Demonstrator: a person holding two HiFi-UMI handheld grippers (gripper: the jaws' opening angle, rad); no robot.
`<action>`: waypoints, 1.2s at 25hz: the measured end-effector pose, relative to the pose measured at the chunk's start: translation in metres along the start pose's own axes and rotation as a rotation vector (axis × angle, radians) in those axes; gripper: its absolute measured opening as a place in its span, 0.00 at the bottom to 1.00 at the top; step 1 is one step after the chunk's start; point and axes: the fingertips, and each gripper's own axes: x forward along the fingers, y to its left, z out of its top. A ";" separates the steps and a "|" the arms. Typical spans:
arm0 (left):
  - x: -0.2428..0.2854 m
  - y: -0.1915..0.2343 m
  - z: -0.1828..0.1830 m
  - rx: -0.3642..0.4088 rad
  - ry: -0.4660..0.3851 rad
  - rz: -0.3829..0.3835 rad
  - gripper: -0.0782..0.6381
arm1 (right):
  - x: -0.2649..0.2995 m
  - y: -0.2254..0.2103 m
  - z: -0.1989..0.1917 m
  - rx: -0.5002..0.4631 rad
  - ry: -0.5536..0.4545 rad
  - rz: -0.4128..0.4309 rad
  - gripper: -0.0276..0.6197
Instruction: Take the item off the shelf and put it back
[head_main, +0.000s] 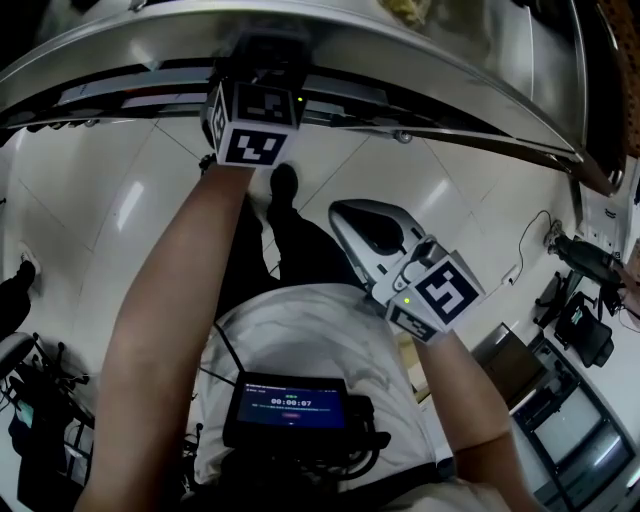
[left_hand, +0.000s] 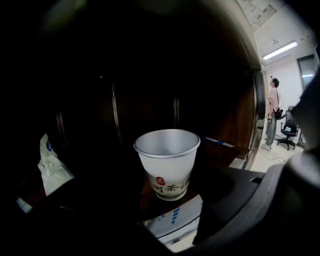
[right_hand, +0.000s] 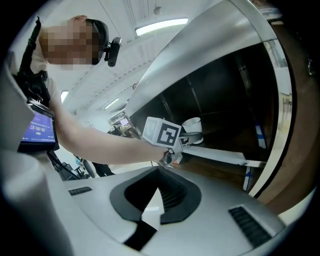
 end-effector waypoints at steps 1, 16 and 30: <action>-0.007 -0.001 0.001 0.000 -0.007 -0.004 0.55 | 0.000 0.001 0.002 -0.003 -0.003 0.004 0.05; -0.181 0.026 -0.027 0.031 -0.042 -0.123 0.55 | 0.041 0.054 0.052 -0.110 -0.069 0.144 0.05; -0.330 0.074 0.019 -0.101 -0.125 -0.016 0.55 | 0.077 0.135 0.111 -0.296 -0.139 0.334 0.05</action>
